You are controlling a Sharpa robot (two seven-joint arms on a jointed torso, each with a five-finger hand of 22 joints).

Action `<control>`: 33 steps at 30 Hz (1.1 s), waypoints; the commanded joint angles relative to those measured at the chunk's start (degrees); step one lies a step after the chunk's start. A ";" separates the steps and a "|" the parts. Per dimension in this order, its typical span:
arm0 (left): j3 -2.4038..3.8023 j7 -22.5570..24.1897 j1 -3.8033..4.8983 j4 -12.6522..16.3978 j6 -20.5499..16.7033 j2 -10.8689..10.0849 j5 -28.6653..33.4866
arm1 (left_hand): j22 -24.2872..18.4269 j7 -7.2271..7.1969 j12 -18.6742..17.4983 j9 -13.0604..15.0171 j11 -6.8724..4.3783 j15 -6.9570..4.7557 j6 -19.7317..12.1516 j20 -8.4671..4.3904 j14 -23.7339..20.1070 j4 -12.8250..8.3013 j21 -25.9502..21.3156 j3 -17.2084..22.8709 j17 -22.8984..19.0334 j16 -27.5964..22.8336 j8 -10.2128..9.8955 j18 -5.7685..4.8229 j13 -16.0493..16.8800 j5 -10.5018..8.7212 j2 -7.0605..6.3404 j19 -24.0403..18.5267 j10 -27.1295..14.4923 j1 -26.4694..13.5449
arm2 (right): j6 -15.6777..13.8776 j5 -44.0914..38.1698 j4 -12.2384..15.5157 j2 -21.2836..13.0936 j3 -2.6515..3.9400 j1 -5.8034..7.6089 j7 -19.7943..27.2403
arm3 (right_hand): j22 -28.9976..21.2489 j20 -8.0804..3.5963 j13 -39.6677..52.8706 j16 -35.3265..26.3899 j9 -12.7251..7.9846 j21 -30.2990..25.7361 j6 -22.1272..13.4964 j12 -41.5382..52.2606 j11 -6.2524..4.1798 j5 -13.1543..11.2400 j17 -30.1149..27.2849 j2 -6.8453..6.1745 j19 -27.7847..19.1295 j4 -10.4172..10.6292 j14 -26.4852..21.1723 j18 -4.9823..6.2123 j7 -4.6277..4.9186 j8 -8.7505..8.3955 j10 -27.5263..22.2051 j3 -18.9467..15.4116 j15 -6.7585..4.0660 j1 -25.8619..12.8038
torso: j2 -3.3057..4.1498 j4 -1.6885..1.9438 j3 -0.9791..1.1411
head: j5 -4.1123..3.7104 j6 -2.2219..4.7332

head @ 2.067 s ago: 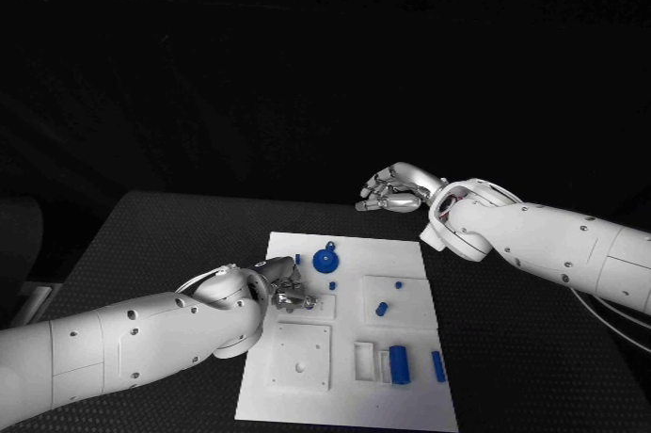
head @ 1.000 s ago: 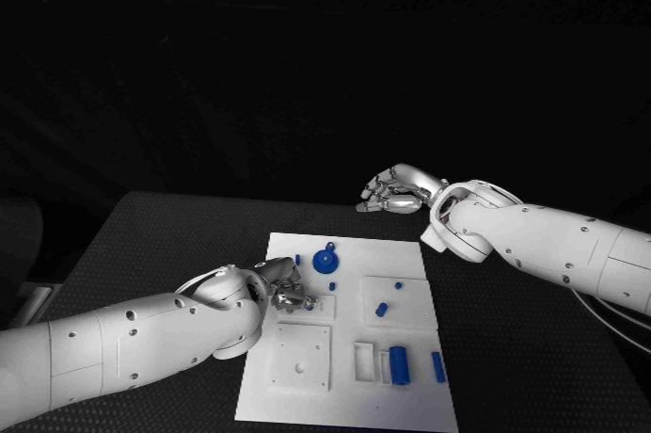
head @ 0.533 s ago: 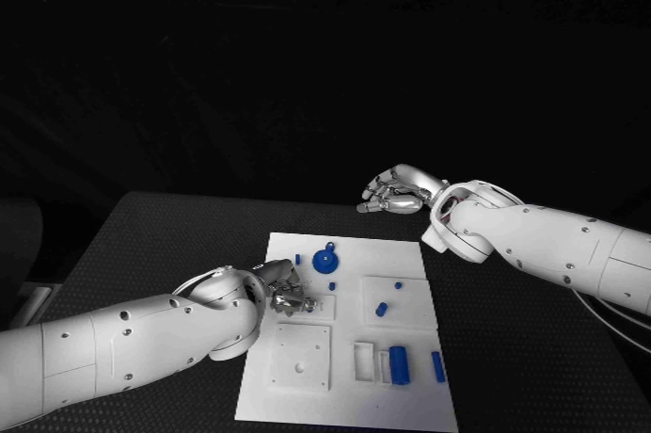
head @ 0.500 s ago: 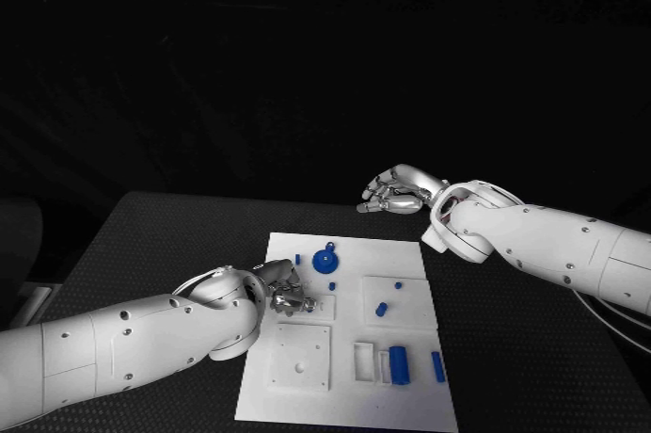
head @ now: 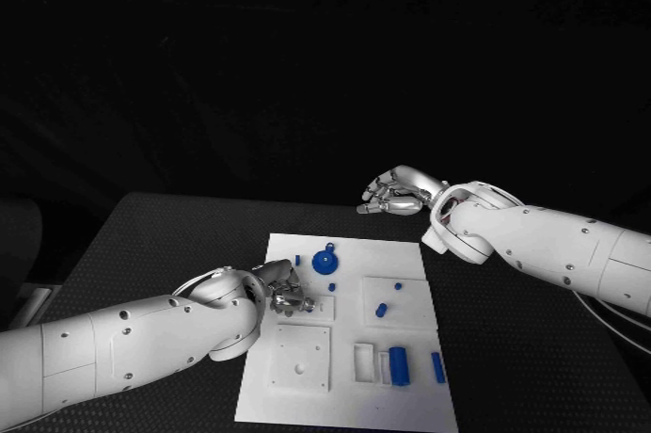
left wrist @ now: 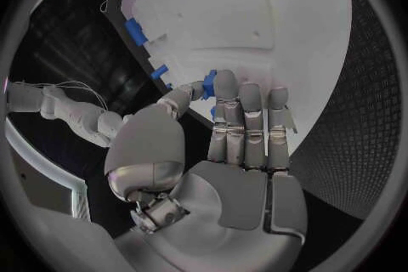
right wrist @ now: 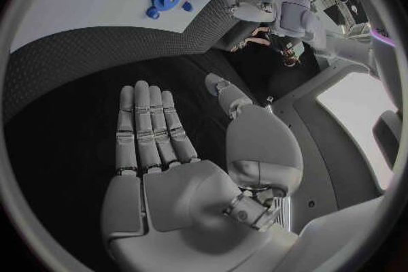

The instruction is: Assemble the parts on the task board

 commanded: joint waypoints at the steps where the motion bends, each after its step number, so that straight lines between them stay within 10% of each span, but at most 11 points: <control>1: -0.11 1.78 -0.25 0.34 -0.14 0.33 1.95 | 1.09 -0.03 -0.23 -0.12 -0.33 0.19 -0.09 -5.41 -0.28 -0.66 0.16 3.30 -0.15 0.29 -0.41 -0.80 -0.05 -2.05 1.31 -0.29 -0.18 2.21 | 0.74 -0.10 0.07 -0.02 0.02 -0.03 0.12 | 0.06 0.30 -0.10 -0.26 -0.06 -0.32 -0.39 -0.26 0.16 0.18 -0.08 -0.21 -0.10 0.29 0.00 0.71 -0.15 0.30 0.24 0.08 0.27 -0.34 | -0.01 0.04 0.01 | -0.04 0.05; 7: -0.13 1.82 -0.25 0.36 -1.28 0.41 -0.03 | 1.17 0.13 -0.43 -0.23 -0.26 0.28 -0.36 -5.37 -0.44 -1.43 0.24 4.57 -0.25 0.23 -0.69 -0.84 -0.18 -4.72 2.30 -0.32 -0.44 3.11 | 0.76 -0.10 0.09 -0.02 0.02 -0.03 0.10 | 0.07 0.30 -0.12 -0.26 -0.06 -0.32 -0.39 -0.26 0.16 0.18 -0.08 -0.20 -0.10 0.31 -0.01 0.71 -0.15 0.30 0.24 0.08 0.27 -0.35 | 0.00 0.04 0.05 | -0.01 0.15; 33: -0.24 2.92 -0.28 2.36 -7.59 -0.93 -3.51 | 1.24 0.09 -0.42 -0.29 -0.29 0.34 -0.13 -5.34 -0.30 -1.86 0.44 5.10 -0.25 0.44 -0.74 -0.85 -0.25 -5.49 2.67 -0.24 -0.26 3.15 | 0.82 -0.10 0.15 -0.25 0.02 -0.04 0.06 | 0.15 0.32 -0.29 -0.21 -0.10 -0.37 -0.38 -0.20 0.15 0.23 -0.14 -0.16 -0.09 0.47 -0.02 0.75 -0.17 0.34 0.26 0.06 0.27 -0.37 | 0.01 0.02 -0.02 | -0.14 -0.15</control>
